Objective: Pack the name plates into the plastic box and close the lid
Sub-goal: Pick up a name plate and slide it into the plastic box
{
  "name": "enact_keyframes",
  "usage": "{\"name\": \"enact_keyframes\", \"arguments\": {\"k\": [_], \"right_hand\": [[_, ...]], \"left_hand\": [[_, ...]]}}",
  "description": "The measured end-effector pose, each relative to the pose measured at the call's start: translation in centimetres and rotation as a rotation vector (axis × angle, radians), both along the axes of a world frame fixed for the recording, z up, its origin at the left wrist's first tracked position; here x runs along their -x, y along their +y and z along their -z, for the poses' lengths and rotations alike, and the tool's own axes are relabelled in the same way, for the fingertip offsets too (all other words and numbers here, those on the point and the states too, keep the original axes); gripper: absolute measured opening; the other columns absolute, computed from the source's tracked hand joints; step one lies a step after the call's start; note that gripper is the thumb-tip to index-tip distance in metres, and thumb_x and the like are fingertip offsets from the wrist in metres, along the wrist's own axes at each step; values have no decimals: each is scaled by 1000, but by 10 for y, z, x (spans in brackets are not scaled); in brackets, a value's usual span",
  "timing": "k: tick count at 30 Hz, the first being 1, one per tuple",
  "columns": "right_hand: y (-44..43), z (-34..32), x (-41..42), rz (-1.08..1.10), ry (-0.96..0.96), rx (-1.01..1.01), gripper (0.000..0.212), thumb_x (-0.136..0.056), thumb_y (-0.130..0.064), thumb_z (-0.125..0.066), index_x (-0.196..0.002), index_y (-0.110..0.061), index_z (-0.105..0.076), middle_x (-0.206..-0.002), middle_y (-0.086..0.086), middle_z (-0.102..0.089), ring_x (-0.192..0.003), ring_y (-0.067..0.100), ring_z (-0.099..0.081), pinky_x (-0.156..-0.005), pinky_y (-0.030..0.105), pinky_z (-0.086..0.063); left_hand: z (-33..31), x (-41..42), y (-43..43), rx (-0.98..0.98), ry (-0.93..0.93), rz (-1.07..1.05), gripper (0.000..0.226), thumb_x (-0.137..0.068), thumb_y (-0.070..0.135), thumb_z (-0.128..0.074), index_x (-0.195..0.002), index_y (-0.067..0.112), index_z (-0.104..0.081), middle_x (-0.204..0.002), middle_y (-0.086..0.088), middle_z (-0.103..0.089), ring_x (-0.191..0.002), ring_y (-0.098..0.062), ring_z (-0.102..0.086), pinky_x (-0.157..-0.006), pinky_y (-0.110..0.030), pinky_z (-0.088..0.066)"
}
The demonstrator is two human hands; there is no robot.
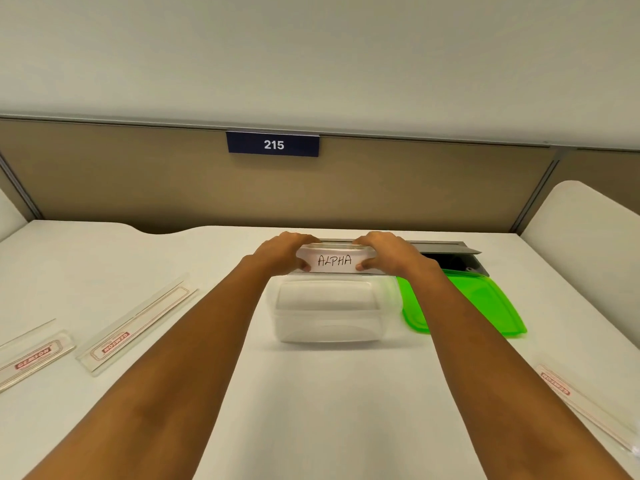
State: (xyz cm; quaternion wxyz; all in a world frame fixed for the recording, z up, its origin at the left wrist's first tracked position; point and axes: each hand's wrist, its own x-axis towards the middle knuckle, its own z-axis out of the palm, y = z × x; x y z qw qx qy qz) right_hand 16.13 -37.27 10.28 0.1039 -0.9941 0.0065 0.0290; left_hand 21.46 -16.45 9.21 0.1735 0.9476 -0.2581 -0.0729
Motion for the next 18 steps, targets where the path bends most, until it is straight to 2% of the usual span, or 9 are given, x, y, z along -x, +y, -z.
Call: {"name": "enact_keyframes", "arguments": {"k": [9, 18], "right_hand": [[-3, 30, -34, -29, 122, -14, 55, -83, -26, -70, -134, -23, -51, -137, 5, -54, -125, 27, -50, -102, 41, -44], [3, 57, -45, -35, 152, -9, 49, -78, -22, -75, -124, -20, -58, -126, 5, -63, -115, 26, -57, -94, 34, -46]], "left_hand": [[34, -25, -7, -88, 127, -5, 57, -91, 15, -61, -142, 24, -40, -143, -11, -47, -125, -33, -49, -101, -41, -43], [51, -27, -15, -224, 55, 24, 55, -91, 15, -59, -142, 23, -39, -143, -10, -49, -125, -31, -52, -99, -38, -45]]}}
